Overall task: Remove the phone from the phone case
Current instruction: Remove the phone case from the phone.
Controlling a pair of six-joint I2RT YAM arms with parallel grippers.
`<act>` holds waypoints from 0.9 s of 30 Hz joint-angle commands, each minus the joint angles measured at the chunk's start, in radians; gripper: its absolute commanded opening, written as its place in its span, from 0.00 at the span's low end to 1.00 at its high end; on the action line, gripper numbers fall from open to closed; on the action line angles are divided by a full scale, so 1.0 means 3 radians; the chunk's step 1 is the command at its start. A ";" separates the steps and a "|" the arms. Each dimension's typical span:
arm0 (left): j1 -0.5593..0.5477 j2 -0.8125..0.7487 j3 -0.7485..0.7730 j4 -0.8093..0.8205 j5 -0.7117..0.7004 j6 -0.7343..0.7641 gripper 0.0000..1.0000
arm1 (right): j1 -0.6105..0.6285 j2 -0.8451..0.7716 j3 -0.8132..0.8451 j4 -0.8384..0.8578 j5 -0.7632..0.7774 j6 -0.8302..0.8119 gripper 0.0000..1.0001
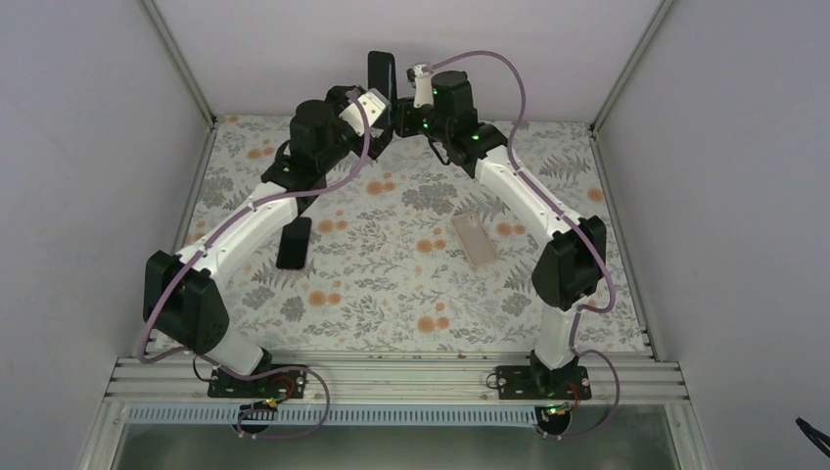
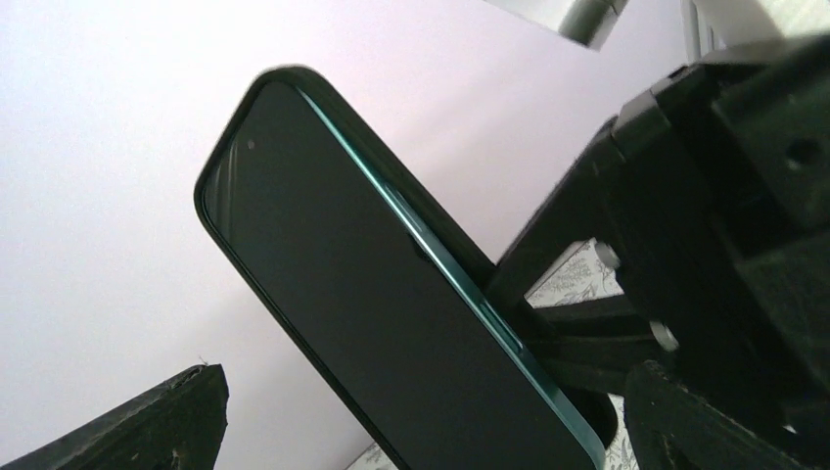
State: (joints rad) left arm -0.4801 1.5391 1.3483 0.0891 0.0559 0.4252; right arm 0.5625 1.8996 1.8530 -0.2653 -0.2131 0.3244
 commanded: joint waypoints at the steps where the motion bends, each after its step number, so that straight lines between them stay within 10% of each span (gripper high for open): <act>1: -0.0011 -0.0064 -0.0107 0.0040 0.0040 -0.0059 1.00 | 0.0028 -0.0053 0.0189 0.0315 0.0091 0.0052 0.03; 27: 0.0066 0.0036 -0.0101 0.0230 -0.0324 -0.0092 1.00 | 0.0078 0.0042 0.0308 0.0261 -0.0082 0.0092 0.03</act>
State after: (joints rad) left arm -0.4648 1.5330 1.2789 0.1268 0.0010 0.4133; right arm 0.5762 1.9038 1.9007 -0.2626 -0.2207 0.3416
